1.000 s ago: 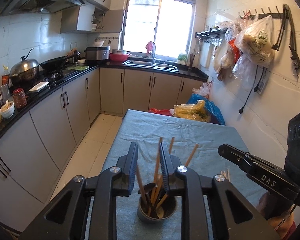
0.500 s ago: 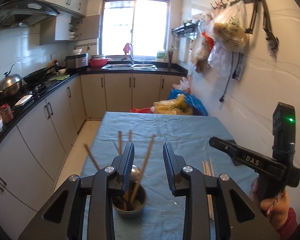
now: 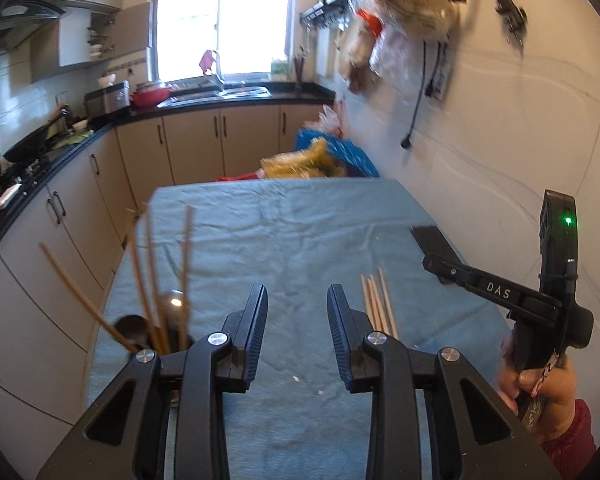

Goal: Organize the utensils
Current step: 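Move both open grippers back over the chopsticks on the towel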

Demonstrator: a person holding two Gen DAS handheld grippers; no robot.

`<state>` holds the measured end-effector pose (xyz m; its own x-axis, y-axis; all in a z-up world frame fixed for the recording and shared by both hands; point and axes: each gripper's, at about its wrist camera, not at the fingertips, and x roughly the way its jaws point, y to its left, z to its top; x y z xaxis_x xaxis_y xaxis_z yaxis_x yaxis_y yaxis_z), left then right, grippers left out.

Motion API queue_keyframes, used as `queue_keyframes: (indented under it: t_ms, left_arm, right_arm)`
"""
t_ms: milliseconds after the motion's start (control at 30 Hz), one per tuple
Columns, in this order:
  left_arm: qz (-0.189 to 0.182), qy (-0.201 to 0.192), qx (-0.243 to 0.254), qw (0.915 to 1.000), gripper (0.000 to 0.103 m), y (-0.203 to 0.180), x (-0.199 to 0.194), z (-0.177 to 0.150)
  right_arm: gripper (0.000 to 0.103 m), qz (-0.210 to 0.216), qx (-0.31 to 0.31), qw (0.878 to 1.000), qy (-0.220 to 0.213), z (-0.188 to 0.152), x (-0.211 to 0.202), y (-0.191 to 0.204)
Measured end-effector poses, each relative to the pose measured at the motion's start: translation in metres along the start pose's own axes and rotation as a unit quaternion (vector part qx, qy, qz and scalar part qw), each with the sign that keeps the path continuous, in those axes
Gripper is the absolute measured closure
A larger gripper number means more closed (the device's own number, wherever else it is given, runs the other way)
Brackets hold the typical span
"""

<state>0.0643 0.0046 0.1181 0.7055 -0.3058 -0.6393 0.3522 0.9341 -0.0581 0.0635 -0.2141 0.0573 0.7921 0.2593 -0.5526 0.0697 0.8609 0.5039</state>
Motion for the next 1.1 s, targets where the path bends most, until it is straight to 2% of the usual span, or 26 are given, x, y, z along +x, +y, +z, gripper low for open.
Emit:
queue_keyframes:
  t_ms: [300,500,633,733,833,1100]
  left_arm:
    - [-0.017,0.081,0.018,0.9964,0.073,-0.034,0.068,-0.010]
    - [-0.016,0.133,0.022,0.9907,0.073,-0.051,0.120,-0.023]
    - [-0.029,0.154,0.014,0.9875,0.073,-0.058,0.149,-0.023]
    - [-0.040,0.168,0.009,0.9849,0.073,-0.063,0.170,-0.019]
    - [-0.047,0.192,0.005,0.9804,0.073,-0.069,0.194,-0.013]
    - [-0.028,0.243,-0.005,0.9697,0.073,-0.081,0.271,0.003]
  right_arm:
    - [0.086,-0.052,0.037,0.998,0.016,-0.025,0.005,-0.067]
    - [0.086,-0.096,0.032,0.995,0.017,-0.042,0.016,-0.098]
    - [0.086,-0.119,0.014,0.993,0.000,-0.050,0.018,-0.109]
    - [0.086,-0.119,-0.002,0.993,-0.013,-0.057,0.017,-0.112]
    - [0.086,-0.108,0.008,0.994,-0.014,-0.056,0.016,-0.116]
    - [0.086,-0.086,0.025,0.996,-0.019,-0.056,0.012,-0.125]
